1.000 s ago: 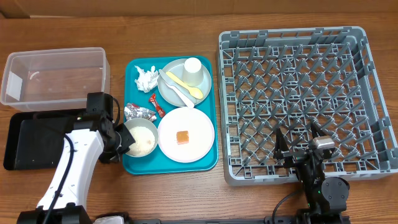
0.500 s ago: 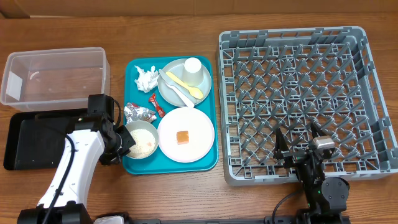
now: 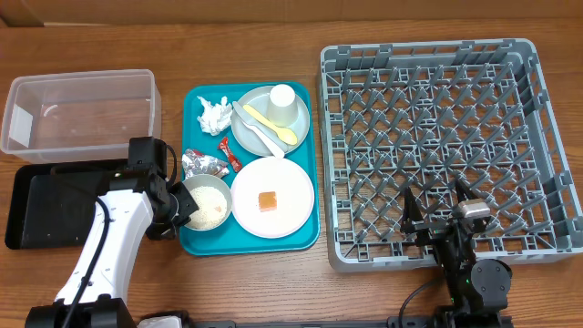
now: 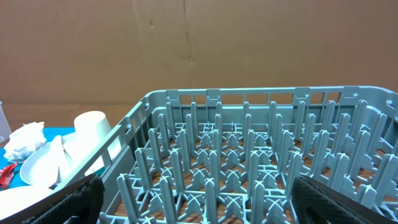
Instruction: Sort waste into correct bins and load items into the dishwasher rack
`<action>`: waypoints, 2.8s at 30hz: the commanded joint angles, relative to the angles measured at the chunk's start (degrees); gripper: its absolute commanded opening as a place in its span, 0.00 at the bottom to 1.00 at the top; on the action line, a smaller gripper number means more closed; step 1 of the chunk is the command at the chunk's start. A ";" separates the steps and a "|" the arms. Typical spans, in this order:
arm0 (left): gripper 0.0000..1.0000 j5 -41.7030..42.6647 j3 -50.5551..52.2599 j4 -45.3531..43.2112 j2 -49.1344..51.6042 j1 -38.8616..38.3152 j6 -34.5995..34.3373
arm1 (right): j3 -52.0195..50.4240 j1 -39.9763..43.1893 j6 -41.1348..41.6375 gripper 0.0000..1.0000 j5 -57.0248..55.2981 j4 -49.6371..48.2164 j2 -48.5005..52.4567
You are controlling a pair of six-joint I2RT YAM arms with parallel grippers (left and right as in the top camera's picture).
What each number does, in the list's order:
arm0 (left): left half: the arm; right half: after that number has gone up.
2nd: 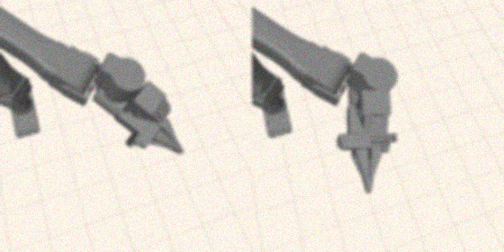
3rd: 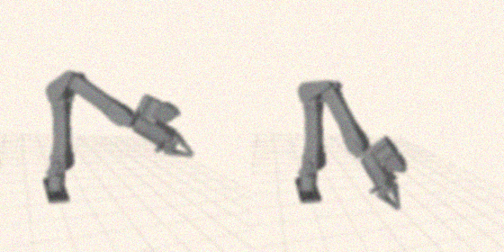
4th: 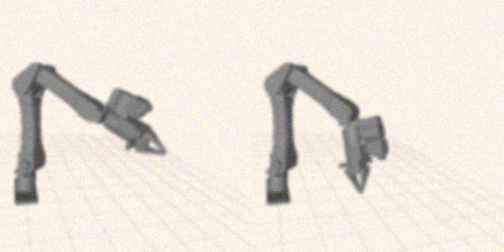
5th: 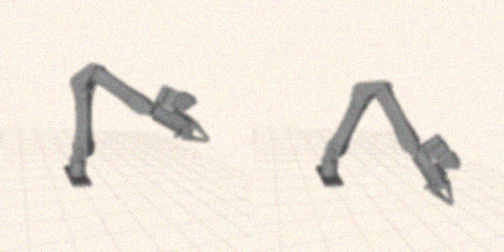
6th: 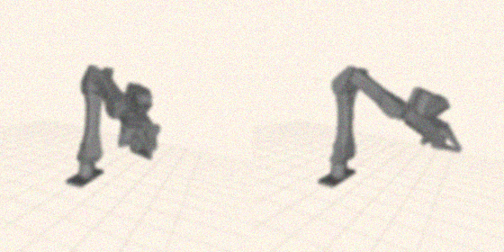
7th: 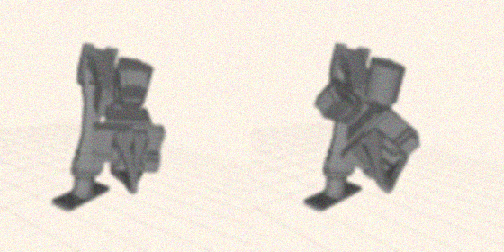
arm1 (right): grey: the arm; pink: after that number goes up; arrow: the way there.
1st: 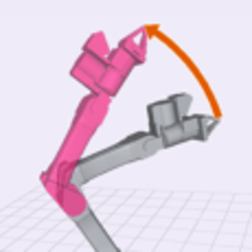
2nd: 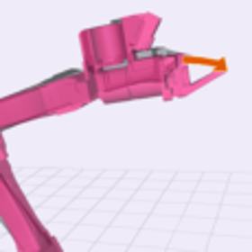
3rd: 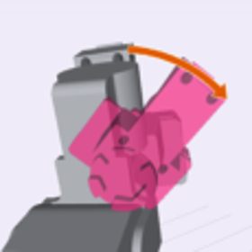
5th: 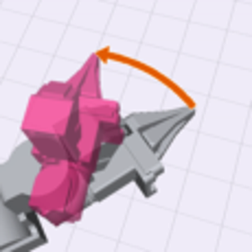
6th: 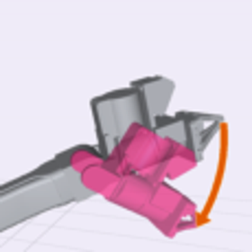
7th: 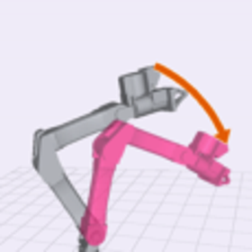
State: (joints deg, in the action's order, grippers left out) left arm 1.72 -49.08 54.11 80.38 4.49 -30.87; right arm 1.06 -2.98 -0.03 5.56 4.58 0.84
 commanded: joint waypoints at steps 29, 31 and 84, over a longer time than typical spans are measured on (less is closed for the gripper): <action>0.04 1.11 -6.21 6.43 -0.74 0.04 4.35 | -0.59 0.37 -0.22 1.00 -0.39 -0.24 -0.68; 0.04 1.09 -6.71 7.04 -1.16 0.04 4.81 | -0.59 0.37 -0.22 1.00 -0.39 -0.22 -0.68; 0.61 -1.38 -21.16 24.00 -9.01 1.29 1.03 | -0.59 0.37 -0.22 1.00 -0.39 -0.24 -0.68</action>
State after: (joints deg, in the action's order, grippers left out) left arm 2.72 -68.49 76.64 76.03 4.62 -26.87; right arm 1.06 -2.98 -0.01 5.54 4.54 0.84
